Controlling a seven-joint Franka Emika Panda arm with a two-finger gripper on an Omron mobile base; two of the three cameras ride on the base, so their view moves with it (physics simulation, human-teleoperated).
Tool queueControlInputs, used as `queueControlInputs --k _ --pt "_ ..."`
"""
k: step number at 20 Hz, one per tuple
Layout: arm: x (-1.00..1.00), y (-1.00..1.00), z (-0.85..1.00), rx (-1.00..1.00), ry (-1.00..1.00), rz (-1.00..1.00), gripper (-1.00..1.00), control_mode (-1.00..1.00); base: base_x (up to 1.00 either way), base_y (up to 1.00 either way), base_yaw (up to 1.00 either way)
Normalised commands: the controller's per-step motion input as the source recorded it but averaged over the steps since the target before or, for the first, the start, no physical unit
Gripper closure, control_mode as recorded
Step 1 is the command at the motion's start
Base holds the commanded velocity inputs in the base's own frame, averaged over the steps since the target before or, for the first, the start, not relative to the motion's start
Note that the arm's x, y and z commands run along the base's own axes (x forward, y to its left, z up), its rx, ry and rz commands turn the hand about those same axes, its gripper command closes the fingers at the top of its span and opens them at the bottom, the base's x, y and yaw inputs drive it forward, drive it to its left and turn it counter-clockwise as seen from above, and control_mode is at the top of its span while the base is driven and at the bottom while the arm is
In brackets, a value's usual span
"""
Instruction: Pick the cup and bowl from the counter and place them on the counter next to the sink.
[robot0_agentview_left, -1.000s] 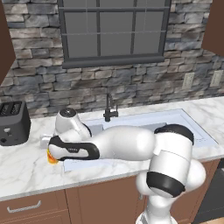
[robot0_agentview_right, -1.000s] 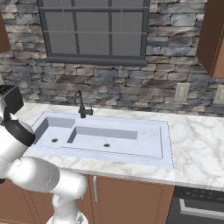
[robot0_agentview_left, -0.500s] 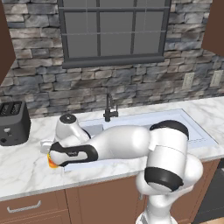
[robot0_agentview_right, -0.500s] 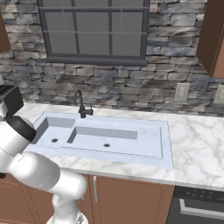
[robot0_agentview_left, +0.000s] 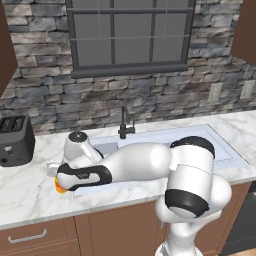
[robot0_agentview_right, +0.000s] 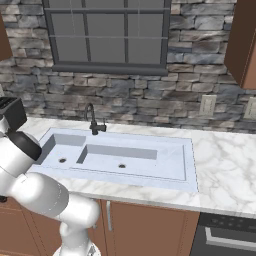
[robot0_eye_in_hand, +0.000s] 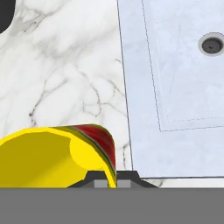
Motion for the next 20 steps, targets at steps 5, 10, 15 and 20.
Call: queueControlInputs --k 5,10,15,20 --pt "0.0 0.0 0.0 0.0 0.0 0.0 -1.0 -1.0 0.0 0.0 0.0" --pt "0.0 0.0 0.0 0.0 0.0 0.0 -1.0 -1.0 0.0 0.0 0.0" --pt "0.0 0.0 0.0 0.0 0.0 0.0 -1.0 -1.0 0.0 0.0 0.0" --pt "0.0 0.0 0.13 0.0 0.0 0.0 -1.0 -1.0 0.0 0.0 0.0"
